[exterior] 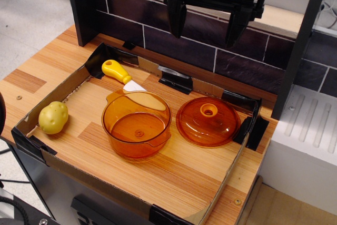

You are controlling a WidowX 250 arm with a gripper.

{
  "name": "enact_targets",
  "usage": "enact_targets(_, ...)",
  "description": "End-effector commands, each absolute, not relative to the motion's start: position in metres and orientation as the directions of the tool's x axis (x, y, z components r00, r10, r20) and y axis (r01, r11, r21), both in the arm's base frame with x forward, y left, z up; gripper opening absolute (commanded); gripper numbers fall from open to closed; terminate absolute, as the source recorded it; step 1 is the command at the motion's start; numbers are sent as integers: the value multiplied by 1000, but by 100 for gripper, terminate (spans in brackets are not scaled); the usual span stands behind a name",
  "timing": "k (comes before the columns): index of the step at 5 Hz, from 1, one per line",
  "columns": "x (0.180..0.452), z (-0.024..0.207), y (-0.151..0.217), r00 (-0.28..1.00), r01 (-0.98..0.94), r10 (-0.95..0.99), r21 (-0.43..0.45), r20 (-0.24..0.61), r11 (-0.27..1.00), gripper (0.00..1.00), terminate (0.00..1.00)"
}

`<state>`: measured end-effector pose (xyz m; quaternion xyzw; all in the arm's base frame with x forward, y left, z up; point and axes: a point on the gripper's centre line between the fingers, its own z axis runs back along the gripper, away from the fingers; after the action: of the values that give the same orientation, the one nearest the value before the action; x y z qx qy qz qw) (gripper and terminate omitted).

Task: Put potato in pot

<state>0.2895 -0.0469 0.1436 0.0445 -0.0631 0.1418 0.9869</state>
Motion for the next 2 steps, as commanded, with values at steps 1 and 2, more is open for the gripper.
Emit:
enact_targets(1,289,144,-47,952,-286,274,70,137,956,100,0)
enact_targets(2,274,146,-23,985,-144,141,26,104,989,100,0)
